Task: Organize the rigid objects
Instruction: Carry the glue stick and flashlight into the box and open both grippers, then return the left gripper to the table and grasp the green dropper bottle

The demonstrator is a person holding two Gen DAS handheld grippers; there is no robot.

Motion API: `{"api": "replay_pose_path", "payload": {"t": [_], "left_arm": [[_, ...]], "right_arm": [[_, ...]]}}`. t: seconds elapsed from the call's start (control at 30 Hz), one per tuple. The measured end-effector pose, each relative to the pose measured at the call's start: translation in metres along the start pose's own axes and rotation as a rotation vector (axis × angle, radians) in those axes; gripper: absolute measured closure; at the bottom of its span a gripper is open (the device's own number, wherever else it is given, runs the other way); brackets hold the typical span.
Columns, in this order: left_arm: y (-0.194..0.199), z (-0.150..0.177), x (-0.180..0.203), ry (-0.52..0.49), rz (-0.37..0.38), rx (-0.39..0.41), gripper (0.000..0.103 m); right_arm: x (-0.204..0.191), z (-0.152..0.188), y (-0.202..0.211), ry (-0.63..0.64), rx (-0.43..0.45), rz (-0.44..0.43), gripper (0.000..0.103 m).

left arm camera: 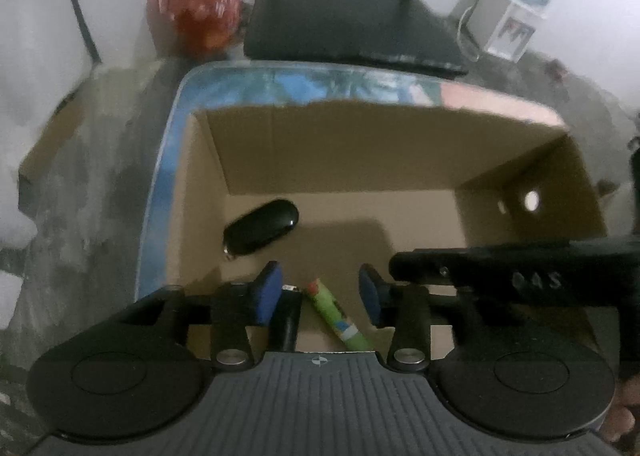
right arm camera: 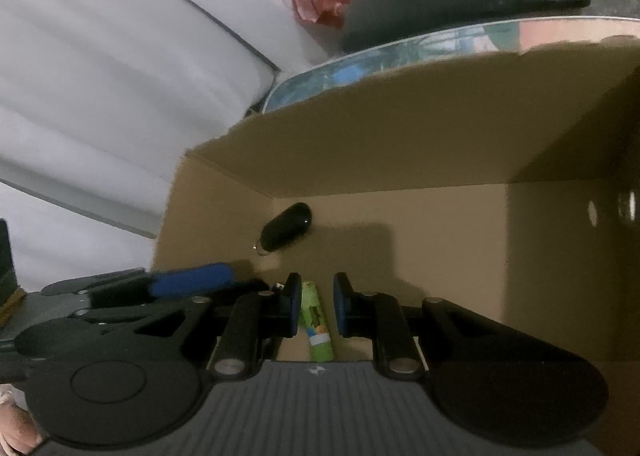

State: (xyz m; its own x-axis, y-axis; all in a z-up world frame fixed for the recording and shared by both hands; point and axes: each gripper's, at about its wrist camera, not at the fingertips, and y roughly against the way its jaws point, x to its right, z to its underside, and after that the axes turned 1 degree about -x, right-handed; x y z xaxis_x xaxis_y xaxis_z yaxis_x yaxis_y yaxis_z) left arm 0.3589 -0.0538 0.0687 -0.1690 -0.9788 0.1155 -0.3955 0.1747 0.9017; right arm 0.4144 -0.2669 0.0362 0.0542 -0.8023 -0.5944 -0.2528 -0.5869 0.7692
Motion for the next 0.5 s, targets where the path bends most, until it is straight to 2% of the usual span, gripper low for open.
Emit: {"api": "replay_pose_path", "payload": {"t": [0.1, 0.27, 0.5], "left_arm": [[0.024, 0.006, -0.001, -0.013, 0.004, 0.065, 0.056], [0.076, 0.029, -0.010, -0.022, 0.053, 0.182, 0.055], [0.146, 0.104, -0.024, -0.059, 0.125, 0.393, 0.044]], "right_arm": [[-0.003, 0.005, 0.014, 0.008, 0.024, -0.013, 0.084], [-0.013, 0.032, 0.053, 0.049, 0.103, -0.065, 0.084], [-0.028, 0.114, 0.125, 0.173, 0.274, -0.147, 0.083]]}}
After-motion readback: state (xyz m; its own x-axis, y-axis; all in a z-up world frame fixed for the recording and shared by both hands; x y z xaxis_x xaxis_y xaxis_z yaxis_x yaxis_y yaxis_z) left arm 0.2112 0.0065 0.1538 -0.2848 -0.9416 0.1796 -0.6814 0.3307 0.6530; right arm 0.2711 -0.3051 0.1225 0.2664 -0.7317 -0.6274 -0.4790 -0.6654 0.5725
